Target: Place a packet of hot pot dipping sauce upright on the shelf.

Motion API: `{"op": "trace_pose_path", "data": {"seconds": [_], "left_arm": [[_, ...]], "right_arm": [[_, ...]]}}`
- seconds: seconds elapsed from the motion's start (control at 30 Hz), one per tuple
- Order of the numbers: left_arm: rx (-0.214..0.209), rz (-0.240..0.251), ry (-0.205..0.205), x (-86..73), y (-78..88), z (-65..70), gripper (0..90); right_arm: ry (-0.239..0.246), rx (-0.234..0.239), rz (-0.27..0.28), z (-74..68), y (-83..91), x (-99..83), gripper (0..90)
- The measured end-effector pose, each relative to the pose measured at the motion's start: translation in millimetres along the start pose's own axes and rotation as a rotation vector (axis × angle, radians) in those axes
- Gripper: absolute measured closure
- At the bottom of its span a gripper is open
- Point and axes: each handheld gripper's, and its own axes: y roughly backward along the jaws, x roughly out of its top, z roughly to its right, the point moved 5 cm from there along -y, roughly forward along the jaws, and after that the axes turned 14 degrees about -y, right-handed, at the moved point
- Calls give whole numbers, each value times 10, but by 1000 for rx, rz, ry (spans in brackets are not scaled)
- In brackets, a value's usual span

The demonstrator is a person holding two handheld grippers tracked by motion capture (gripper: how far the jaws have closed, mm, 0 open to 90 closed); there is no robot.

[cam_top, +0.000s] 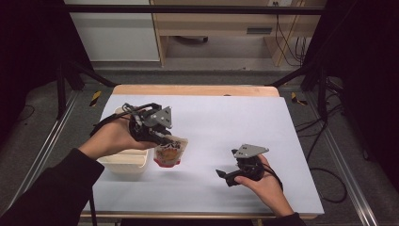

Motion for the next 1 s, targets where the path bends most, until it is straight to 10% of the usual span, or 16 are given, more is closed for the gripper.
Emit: {"op": "trace_pose_path", "data": {"seconds": [1.0], "left_arm": [[36,-21,34,-229,379,-103,736]], "right_arm": [[-8,-29,5,19,3,-11,59]]}}
